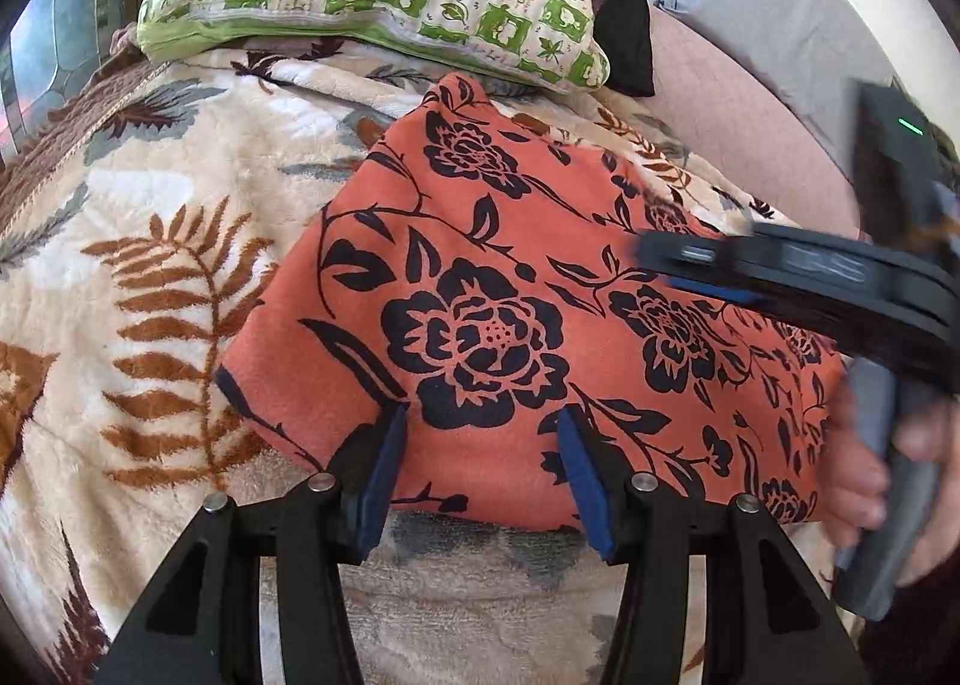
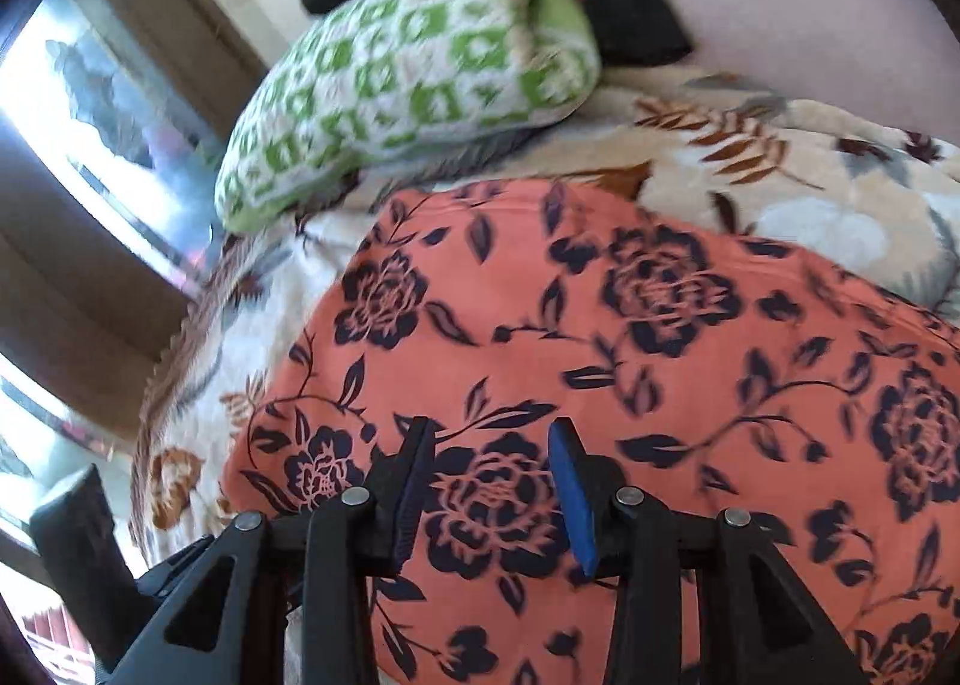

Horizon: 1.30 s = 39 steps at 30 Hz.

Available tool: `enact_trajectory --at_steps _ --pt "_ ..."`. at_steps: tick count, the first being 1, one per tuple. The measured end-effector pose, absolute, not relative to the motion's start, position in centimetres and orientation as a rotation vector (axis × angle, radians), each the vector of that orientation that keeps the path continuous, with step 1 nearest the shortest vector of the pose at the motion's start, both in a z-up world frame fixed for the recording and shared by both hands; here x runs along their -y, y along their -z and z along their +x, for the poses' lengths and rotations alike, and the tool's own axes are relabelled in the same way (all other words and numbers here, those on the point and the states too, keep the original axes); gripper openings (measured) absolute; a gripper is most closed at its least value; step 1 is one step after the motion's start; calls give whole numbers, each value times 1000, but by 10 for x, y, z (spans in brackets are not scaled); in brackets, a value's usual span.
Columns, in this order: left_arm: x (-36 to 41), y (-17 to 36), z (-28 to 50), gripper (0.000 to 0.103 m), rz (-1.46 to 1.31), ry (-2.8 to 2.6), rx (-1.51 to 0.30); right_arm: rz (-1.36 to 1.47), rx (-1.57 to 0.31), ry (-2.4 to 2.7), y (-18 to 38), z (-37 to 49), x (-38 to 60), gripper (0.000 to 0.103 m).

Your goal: Fold small clothes

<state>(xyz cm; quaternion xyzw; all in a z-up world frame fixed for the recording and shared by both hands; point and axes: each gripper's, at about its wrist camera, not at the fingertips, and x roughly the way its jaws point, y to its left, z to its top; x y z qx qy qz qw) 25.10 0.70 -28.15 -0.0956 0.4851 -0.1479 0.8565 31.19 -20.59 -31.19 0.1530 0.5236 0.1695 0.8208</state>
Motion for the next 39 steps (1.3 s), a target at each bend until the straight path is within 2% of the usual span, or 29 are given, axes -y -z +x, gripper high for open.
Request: enact_trajectory --at_steps 3,7,10,16,24,27,35,39 --pt "-12 280 251 54 -208 333 -1020 335 -1202 -336 338 361 177 43" --pt "-11 276 252 54 -187 352 -1022 466 -1167 -236 335 394 186 44" --pt "-8 265 247 54 -133 327 -980 483 -1058 -253 307 368 202 44" --pt "-3 240 242 54 -68 222 -884 437 -1010 -174 278 271 259 44" --pt "2 236 241 54 -21 144 -845 404 -1079 -14 301 153 325 44" --pt "6 235 238 54 -4 132 -833 447 -1133 15 330 136 339 43" --pt "14 233 243 54 19 98 -793 528 -921 -11 300 127 360 43" --pt "19 233 243 54 30 92 -777 558 -912 51 305 132 370 43"
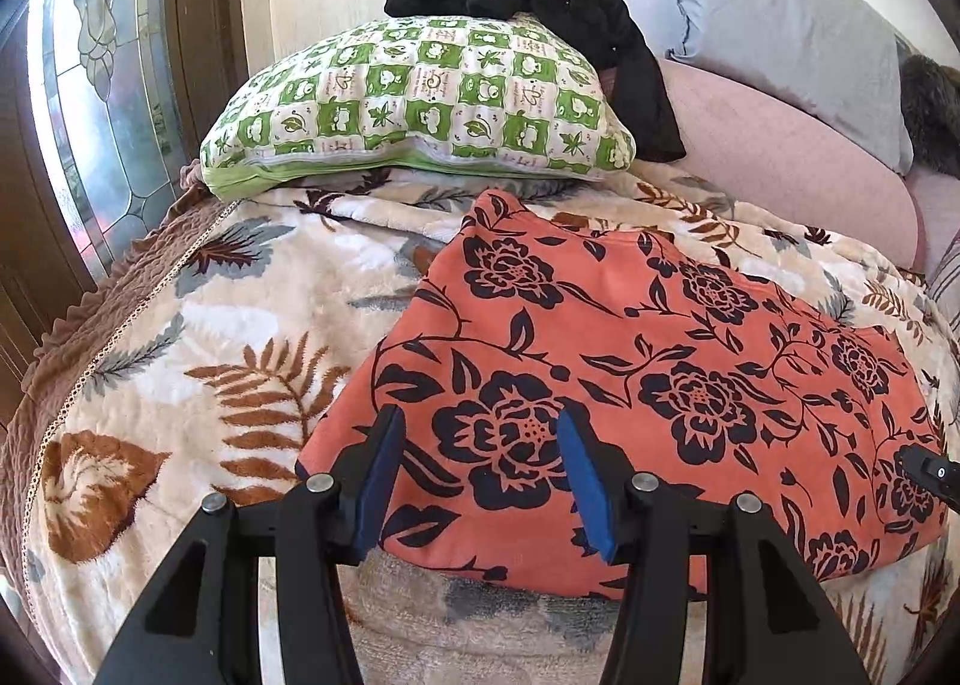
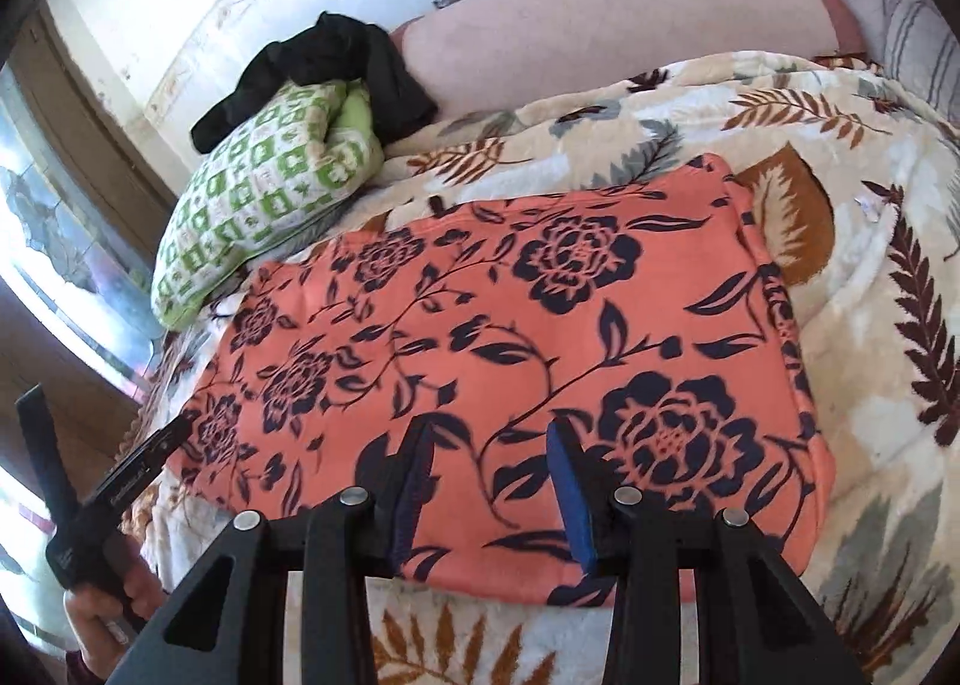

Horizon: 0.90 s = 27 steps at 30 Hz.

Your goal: Fold small clothes

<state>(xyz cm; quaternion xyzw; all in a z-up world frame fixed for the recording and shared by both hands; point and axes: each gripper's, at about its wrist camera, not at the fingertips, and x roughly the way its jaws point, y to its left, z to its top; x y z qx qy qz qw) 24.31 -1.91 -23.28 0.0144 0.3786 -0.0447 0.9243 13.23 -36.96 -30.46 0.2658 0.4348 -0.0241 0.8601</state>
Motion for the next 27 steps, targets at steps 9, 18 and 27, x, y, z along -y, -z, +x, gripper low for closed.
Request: enact_trajectory --at_steps 9,18,27 --pt "28 235 241 54 57 95 -770 578 -1003 107 324 144 379 43" --pt "28 235 241 54 54 91 -766 595 -890 130 306 133 385 43" --pt "32 234 241 54 61 96 -759 604 -897 151 306 133 394 43"
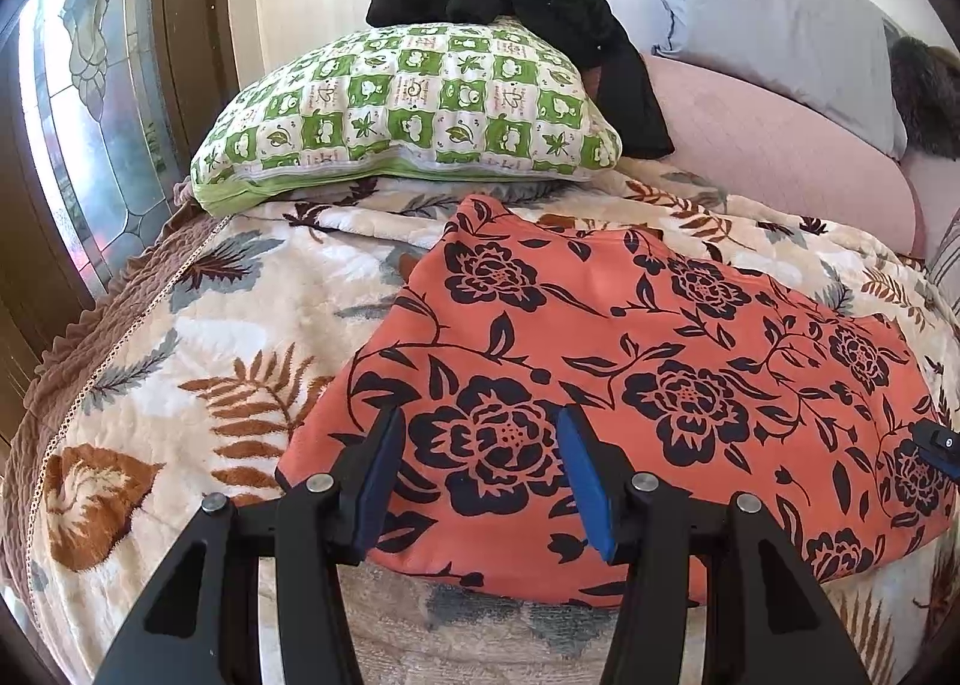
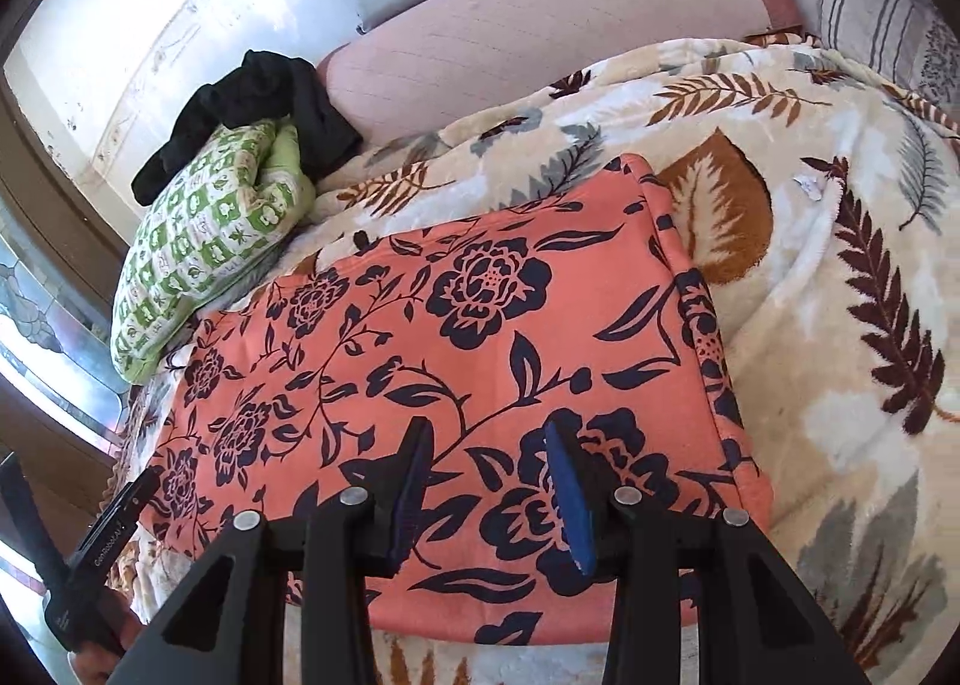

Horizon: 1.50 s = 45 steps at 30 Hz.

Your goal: Fold small clothes

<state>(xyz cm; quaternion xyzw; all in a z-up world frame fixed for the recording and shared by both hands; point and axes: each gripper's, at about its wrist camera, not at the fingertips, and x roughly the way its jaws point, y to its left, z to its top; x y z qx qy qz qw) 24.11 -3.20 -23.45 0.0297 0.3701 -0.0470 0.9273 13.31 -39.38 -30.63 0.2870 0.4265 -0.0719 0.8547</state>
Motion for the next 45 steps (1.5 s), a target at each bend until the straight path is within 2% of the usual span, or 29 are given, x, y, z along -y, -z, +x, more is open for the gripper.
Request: enact_trajectory --at_steps 25,33,37,39,42,45 --pt "68 226 221 54 126 173 -722 609 -883 146 301 118 408 43" --pt "38 217 230 56 62 120 -751 624 -893 150 300 113 416 43" --pt "-6 222 245 65 -15 18 -786 666 -887 160 301 104 426 43" --pt "-21 236 256 65 -11 -43 -840 695 -892 168 306 100 432 43" --pt "-34 274 276 65 -4 -71 -1024 716 -951 159 321 102 437 43" --pt "-47 277 268 65 -109 -54 -1048 712 -943 161 316 97 437 43"
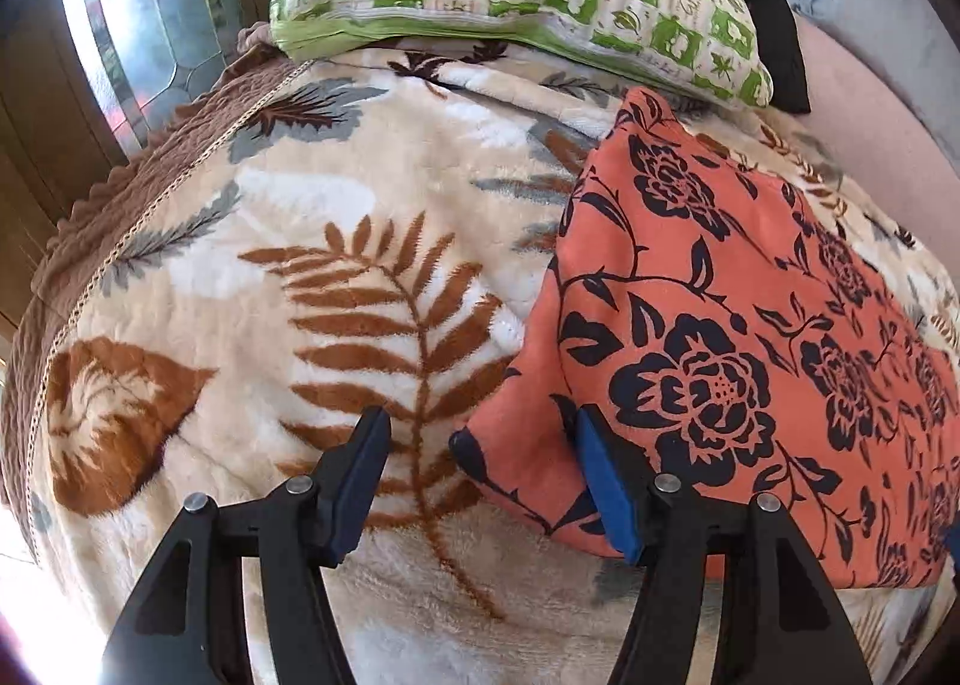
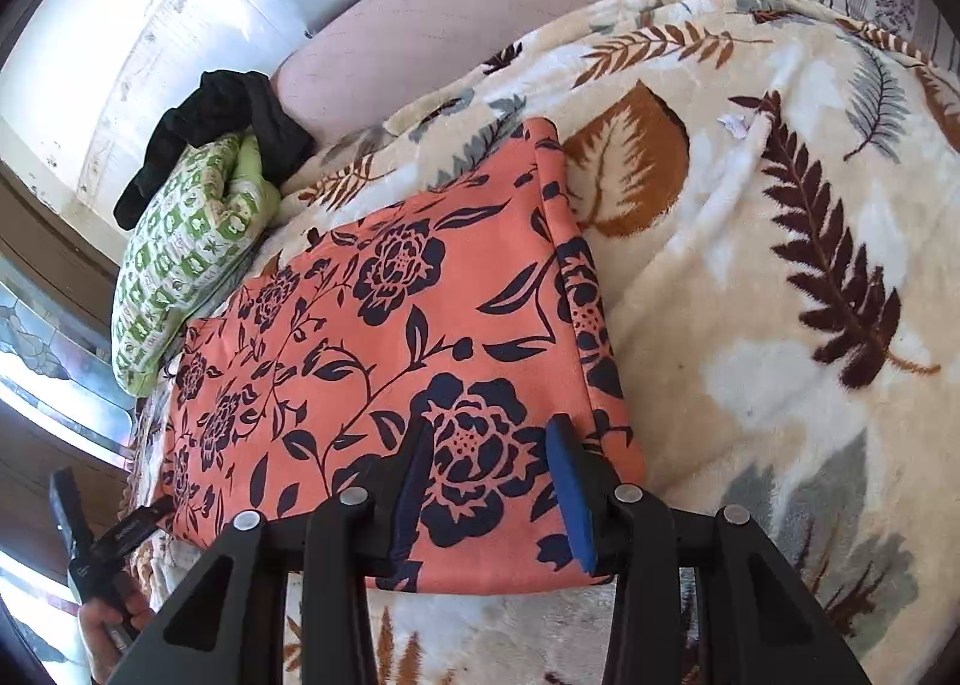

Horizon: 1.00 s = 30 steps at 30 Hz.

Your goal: Fold small clothes

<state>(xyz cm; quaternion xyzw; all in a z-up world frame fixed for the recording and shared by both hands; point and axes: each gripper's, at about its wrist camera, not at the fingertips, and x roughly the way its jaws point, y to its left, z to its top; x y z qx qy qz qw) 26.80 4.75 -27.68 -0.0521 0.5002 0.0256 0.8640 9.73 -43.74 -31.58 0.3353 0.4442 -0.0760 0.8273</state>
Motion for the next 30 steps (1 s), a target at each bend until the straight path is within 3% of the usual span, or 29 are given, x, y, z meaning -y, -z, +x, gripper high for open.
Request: enact_trajectory --at_steps 6,13,15,23,24,26,27,29,30 --pt "-73 252 236 64 -195 -69 -1002 771 -888 121 295 74 437 45" --pt "-96 273 217 64 -304 -49 -1035 949 -903 20 300 63 432 48" --pt "-97 281 222 64 -360 3 -1047 1007 -907 4 307 58 429 55" --pt "-87 280 252 64 -446 150 -928 1237 -846 110 340 44 458 56" --pt "-83 280 254 60 -439 164 -914 1267 -833 118 345 44 461 56" --pt "-76 281 258 39 -415 193 -910 1301 -832 130 353 47 465 56" --pt "-73 281 258 37 -398 187 -906 1301 -831 151 354 49 467 55" --pt "-73 281 258 25 -384 188 -894 1287 -781 220 348 45 472 55" --pt "-75 281 259 24 -396 195 -890 1275 -739 254 342 41 475 56"
